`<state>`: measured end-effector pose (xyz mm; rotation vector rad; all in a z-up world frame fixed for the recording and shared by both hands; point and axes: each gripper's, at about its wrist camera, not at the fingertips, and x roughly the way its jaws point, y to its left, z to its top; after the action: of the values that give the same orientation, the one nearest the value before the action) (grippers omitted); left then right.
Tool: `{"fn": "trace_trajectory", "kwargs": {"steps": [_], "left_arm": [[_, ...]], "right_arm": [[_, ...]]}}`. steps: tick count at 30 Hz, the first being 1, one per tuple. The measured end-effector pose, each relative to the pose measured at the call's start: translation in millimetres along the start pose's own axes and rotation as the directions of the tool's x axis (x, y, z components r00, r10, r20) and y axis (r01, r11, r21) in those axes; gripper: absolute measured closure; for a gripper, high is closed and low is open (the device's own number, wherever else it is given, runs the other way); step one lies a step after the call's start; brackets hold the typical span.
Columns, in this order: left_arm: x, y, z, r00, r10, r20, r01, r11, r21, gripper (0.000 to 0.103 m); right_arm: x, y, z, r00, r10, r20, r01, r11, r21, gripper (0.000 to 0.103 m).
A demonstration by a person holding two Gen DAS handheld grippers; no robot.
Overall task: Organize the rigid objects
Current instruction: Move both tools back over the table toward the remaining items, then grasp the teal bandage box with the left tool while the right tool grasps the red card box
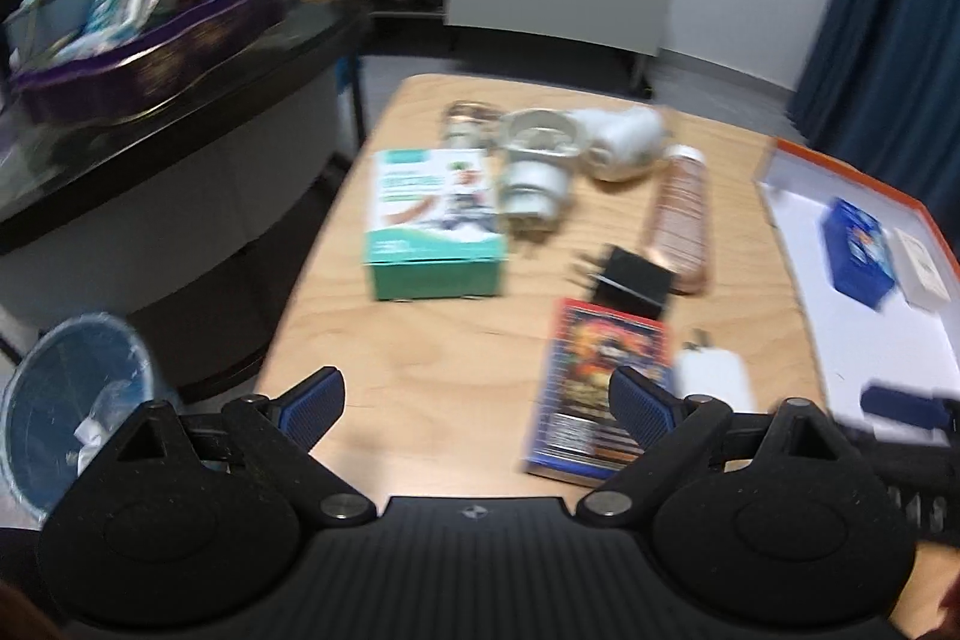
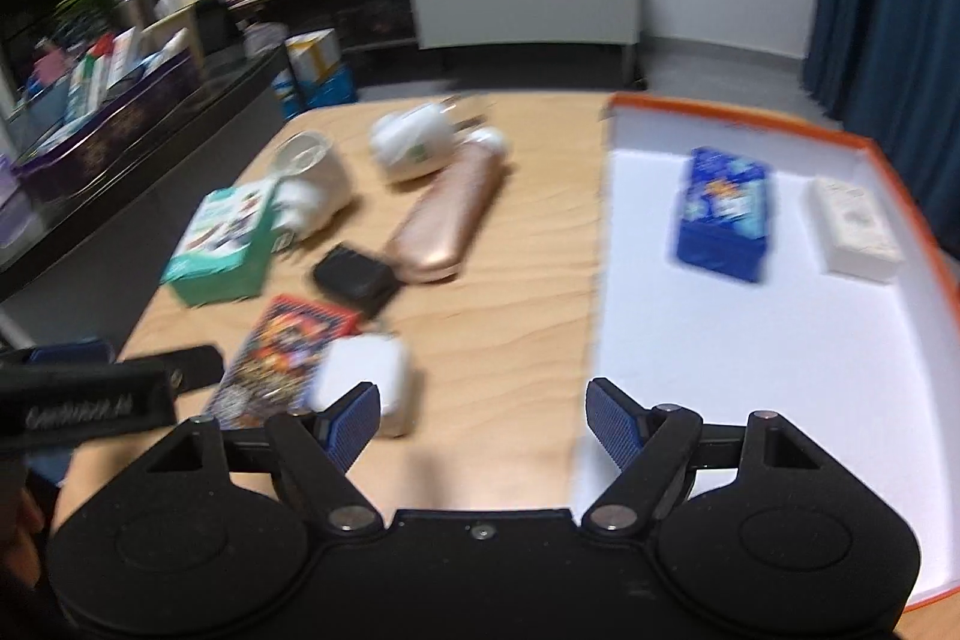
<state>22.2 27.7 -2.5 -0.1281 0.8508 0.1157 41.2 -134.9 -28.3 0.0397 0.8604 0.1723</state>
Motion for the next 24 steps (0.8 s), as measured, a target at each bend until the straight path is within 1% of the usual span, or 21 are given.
{"fn": "trace_trajectory", "kwargs": {"steps": [4,6,8,10,12,14,17,19,20,21,22,24], "left_arm": [[18.0,17.4,16.4,0.999,0.035,0.01,-0.035,0.999,-0.038,0.004],[27.9,21.7,28.7,0.999,0.036,0.017,-0.035,0.998,-0.055,0.0],[39.8,22.8,40.1,0.999,0.045,0.025,-0.044,0.997,-0.059,0.0],[53.4,20.8,51.9,0.999,0.049,-0.002,-0.049,0.997,-0.065,0.0],[64.8,16.4,60.1,0.999,0.051,-0.004,-0.052,0.998,-0.047,0.0],[75.8,10.3,64.4,0.996,0.088,-0.002,-0.088,0.996,-0.008,0.0],[93.7,8.1,68.0,0.998,0.05,-0.033,-0.049,0.999,0.015,0.0],[101.4,8.9,67.7,0.999,0.038,-0.031,-0.037,0.999,0.024,0.008],[105.1,11.0,68.7,0.999,0.015,-0.035,-0.014,1.0,0.02,0.019],[103.4,11.7,68.1,1.0,0.014,-0.014,-0.014,0.999,0.032,0.031],[102.1,13.3,68.3,1.0,0.008,-0.01,-0.008,0.999,0.041,0.032],[99.7,17.6,67.0,1.0,-0.025,-0.018,0.026,0.999,0.032,0.032]], "right_arm": [[3.1,16.5,-2.8,1.0,0.009,-0.009,-0.009,0.999,-0.039,0.014],[1.8,19.3,-3.4,1.0,0.011,-0.009,-0.012,0.999,-0.045,0.014],[0.4,19.8,-3.6,1.0,0.008,-0.004,-0.008,0.999,-0.044,0.014],[-1.5,18.9,-4.3,1.0,0.007,0.0,-0.007,0.999,-0.035,0.014],[-1.9,19.8,-5.5,1.0,0.015,-0.007,-0.015,1.0,-0.027,0.014],[-2.2,23.1,-7.1,0.999,0.036,-0.009,-0.036,0.999,-0.028,0.014],[0.4,30.4,-10.1,0.998,0.053,-0.021,-0.054,0.998,-0.039,0.014],[5.5,34.7,-12.5,0.998,0.048,-0.036,-0.049,0.998,-0.043,0.014],[8.3,36.5,-13.7,0.998,0.04,-0.044,-0.042,0.998,-0.045,0.014],[11.0,37.0,-14.5,0.998,0.032,-0.05,-0.034,0.998,-0.043,0.014],[13.5,36.5,-14.8,0.998,0.024,-0.053,-0.026,0.999,-0.036,0.014],[17.6,33.7,-13.7,0.998,0.016,-0.062,-0.016,1.0,-0.002,0.014]]}}
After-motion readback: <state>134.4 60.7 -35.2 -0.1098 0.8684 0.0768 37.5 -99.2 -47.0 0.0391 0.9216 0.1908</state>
